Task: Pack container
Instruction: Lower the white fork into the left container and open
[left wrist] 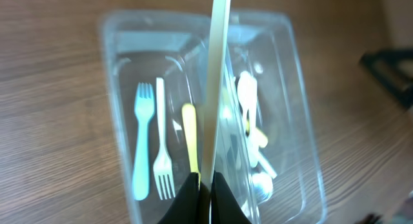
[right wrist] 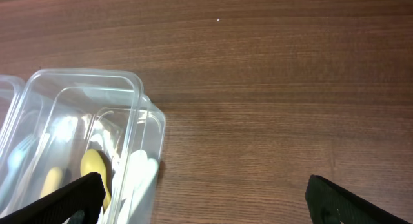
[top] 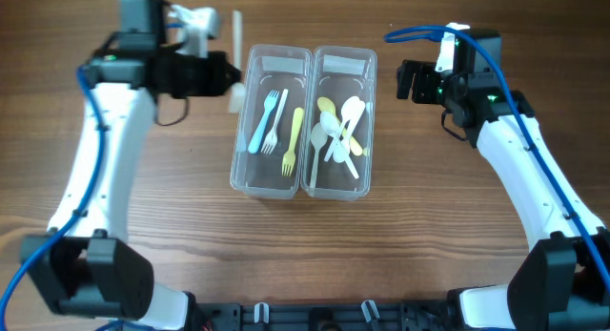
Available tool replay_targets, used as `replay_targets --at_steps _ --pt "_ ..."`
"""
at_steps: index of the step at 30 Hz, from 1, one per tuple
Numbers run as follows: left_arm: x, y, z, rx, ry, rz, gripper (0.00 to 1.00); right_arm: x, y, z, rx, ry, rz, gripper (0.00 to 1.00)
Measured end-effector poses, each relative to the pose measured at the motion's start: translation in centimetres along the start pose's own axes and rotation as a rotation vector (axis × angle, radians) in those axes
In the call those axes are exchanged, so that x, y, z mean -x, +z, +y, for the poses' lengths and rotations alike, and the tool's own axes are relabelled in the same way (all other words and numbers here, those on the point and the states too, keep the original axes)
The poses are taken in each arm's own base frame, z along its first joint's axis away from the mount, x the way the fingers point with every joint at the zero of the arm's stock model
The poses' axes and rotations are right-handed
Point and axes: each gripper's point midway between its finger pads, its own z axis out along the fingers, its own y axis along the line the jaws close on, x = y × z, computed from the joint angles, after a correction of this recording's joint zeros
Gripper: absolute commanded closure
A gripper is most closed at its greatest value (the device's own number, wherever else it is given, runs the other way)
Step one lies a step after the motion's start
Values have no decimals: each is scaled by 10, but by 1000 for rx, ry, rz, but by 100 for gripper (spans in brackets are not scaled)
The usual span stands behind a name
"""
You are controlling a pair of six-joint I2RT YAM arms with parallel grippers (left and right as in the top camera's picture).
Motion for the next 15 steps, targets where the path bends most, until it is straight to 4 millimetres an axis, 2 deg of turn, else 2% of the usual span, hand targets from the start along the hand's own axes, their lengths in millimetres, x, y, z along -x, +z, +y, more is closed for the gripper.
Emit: replay_targets --at_steps 4,8,11,12,13,14,15 --pt "-18 39 -31 49 112 90 96 0 0 0 0 0 0 0" --pt "-30 60 -36 106 142 140 96 0 0 0 1 0 0 0" --pt "-34 67 -31 134 134 157 96 0 0 0 0 0 0 0" --pt "-34 69 -28 145 128 161 88 0 0 0 0 0 0 0" --pt "-35 70 -27 151 124 164 70 0 0 0 0 0 0 0" --pt "-35 72 -24 160 122 168 35 0 0 0 0 0 0 0" --pt "-36 73 -22 166 115 171 16 0 0 0 0 0 0 0"
